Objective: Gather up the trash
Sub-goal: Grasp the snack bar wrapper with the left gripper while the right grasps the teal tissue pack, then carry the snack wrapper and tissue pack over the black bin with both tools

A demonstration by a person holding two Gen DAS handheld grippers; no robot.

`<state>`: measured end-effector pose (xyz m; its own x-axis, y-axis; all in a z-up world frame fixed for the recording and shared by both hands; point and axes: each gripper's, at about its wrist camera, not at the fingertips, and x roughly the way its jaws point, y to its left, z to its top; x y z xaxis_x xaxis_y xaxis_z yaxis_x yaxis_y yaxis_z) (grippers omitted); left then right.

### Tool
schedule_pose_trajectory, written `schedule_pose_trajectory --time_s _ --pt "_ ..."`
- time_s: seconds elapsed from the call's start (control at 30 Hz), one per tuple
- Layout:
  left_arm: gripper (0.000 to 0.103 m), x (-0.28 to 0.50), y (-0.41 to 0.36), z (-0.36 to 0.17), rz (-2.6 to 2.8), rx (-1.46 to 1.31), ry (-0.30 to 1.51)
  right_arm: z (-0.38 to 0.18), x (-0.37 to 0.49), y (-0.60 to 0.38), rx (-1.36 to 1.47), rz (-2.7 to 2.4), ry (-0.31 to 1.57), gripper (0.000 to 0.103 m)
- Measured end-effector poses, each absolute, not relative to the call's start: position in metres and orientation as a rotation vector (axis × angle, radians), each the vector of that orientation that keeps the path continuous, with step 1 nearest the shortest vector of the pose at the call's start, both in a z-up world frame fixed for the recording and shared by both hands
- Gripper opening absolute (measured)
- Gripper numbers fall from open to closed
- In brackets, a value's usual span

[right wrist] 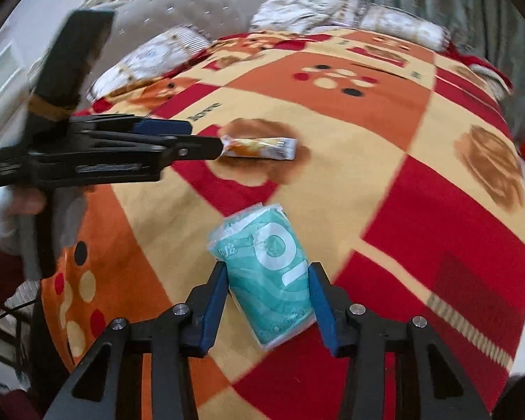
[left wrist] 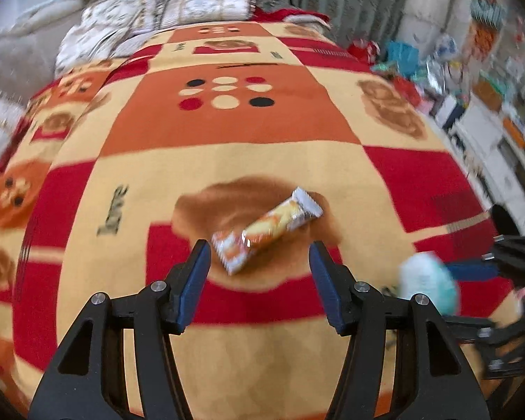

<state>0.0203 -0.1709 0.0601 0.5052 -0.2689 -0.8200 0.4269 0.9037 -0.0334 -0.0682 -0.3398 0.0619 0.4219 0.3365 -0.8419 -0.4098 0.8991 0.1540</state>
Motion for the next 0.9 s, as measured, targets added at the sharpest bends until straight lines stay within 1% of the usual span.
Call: schedule_pose_trajectory --time_s 0.13,0.17,0.2,0.27,0.3,0.33,0.37,0.43,0.47,0.5,0.57,0.73,0.9 --pt "0.057 0.041 -0.196 0.041 -0.454 0.334 0.985 0.06 -0.064 -0.347 -0.057 0.447 1.059 0.045" --pt "0.057 0.044 -0.199 0.037 -0.454 0.351 0.995 0.057 -0.062 -0.347 -0.056 0.45 1.066 0.047" --pt "0.057 0.048 -0.201 0.033 -0.454 0.365 1.007 0.053 -0.06 -0.346 -0.064 0.447 1.072 0.053" --pt "0.056 0.051 -0.201 0.03 -0.461 0.351 1.022 0.047 -0.057 -0.344 -0.083 0.442 1.078 0.06" --pt "0.046 0.053 -0.2 0.03 -0.465 0.327 1.024 0.044 -0.056 -0.343 -0.086 0.445 1.075 0.061" --pt "0.028 0.054 -0.197 0.03 -0.467 0.301 1.034 0.042 -0.056 -0.342 -0.086 0.446 1.07 0.061" --pt "0.026 0.056 -0.195 0.029 -0.465 0.283 1.044 0.042 -0.056 -0.342 -0.083 0.45 1.061 0.061" --pt "0.023 0.053 -0.192 0.03 -0.456 0.248 1.049 0.041 -0.057 -0.341 -0.082 0.465 1.043 0.061" --pt "0.022 0.051 -0.192 0.03 -0.456 0.231 1.052 0.042 -0.059 -0.34 -0.086 0.468 1.039 0.056" --pt "0.02 0.049 -0.191 0.032 -0.454 0.209 1.052 0.043 -0.061 -0.34 -0.085 0.472 1.033 0.054" --pt "0.019 0.039 -0.186 0.039 -0.449 0.138 1.052 0.05 -0.065 -0.344 -0.067 0.477 1.015 0.051" --pt "0.019 0.01 -0.193 0.06 -0.449 0.067 1.019 0.066 -0.08 -0.364 -0.009 0.416 0.984 0.051" --pt "0.019 -0.024 -0.216 0.08 -0.477 0.059 0.978 0.079 -0.1 -0.4 0.047 0.331 0.958 0.051"
